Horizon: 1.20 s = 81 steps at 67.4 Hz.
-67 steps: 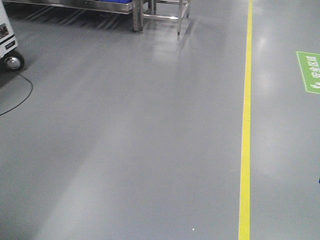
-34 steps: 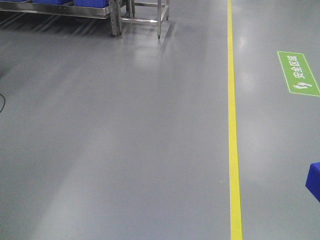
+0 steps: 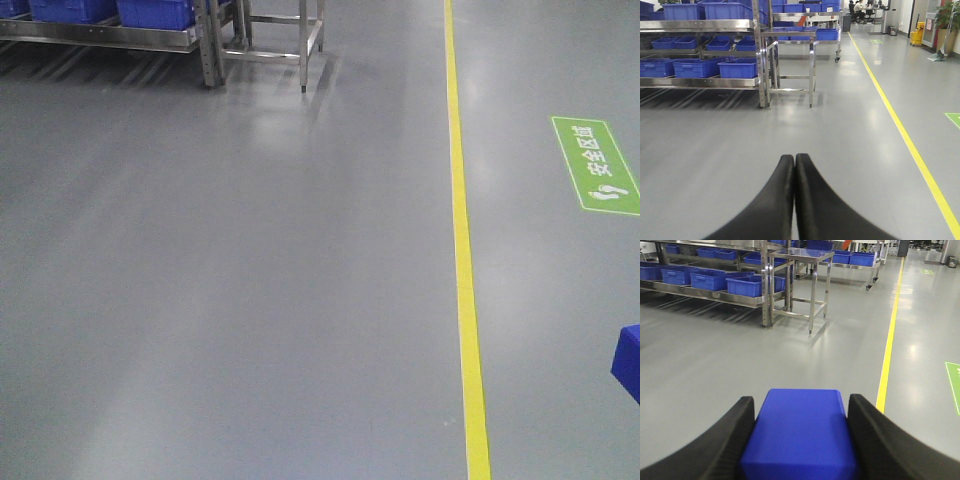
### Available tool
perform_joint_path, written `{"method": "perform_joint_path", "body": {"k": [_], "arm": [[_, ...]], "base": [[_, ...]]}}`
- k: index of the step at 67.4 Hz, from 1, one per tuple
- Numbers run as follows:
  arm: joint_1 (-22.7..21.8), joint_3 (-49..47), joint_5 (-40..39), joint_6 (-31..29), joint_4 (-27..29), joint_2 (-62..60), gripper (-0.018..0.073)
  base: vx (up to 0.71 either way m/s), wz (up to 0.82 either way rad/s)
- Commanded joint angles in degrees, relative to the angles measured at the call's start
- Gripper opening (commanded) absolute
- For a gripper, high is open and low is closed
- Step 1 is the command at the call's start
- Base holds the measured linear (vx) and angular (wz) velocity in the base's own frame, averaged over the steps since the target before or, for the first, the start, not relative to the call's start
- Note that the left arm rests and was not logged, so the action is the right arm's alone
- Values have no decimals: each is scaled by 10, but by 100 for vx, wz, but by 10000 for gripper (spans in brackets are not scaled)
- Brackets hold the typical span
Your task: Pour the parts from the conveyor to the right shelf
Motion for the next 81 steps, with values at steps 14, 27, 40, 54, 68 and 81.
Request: {"method": "perform_joint_path", "body": {"k": [14,27,40,54,68,81], "arm": [[1,-16,-45,-4,8,7,-6],[1,-16,-45,-4,8,7,-6],[1,-16,-45,-4,8,7,-6],[1,-16,-46,-4,8,7,-6],[1,-16,-45,-4,8,7,-6],[1,-16,-45,-4,8,7,-6]], "base": [[52,-13],[57,-22],[59,-24],[62,-22],[66,-15],[70,-7]]}}
